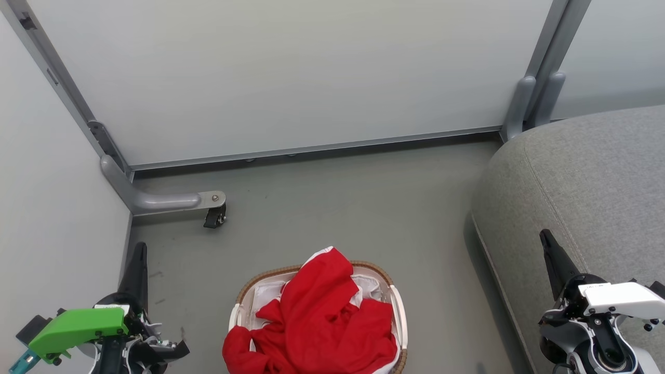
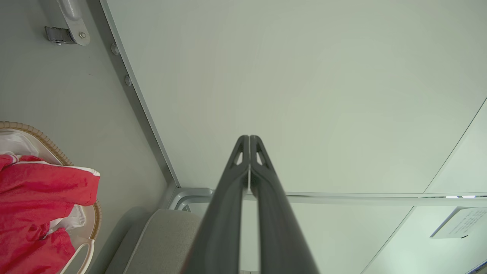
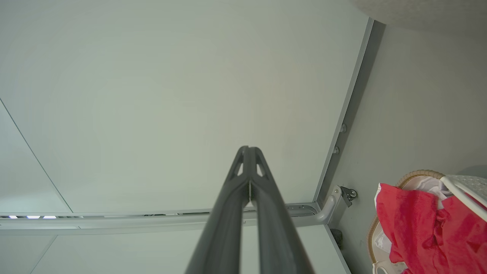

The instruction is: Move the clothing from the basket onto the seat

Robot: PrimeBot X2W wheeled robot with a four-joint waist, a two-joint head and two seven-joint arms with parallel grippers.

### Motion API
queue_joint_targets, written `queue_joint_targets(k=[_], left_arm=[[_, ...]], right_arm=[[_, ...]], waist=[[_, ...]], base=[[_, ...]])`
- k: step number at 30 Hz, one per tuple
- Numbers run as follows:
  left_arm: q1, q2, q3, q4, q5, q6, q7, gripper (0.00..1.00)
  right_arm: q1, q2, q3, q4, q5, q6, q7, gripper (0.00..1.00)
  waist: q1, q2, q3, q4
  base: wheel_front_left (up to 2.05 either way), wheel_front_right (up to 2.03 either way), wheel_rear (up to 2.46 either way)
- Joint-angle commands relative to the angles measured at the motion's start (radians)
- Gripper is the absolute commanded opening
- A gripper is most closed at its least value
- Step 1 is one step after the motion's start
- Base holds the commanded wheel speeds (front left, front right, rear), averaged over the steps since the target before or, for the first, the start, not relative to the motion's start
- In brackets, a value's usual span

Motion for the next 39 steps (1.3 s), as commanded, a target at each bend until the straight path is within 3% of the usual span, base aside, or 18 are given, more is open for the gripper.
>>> queue_joint_targets(k=[1,39], left_arm=[[-0.011,0.006,0.002,-0.002,-0.003,-0.005,0.002,0.00],[-0.011,0.006,0.002,-0.002,-0.003,-0.005,0.002,0.00]], right_arm=[[0.011,-0.006,-0.001,-0.004,0.004,-0.001,0.000,0.00],[0.011,-0.006,-0.001,-0.004,0.004,-0.001,0.000,0.00]], waist=[[0.0000,-0.0001,0.000,0.000],[0.0000,-0.0001,0.000,0.000]], base=[[0.00,0.00,0.00],[0.00,0.00,0.00]])
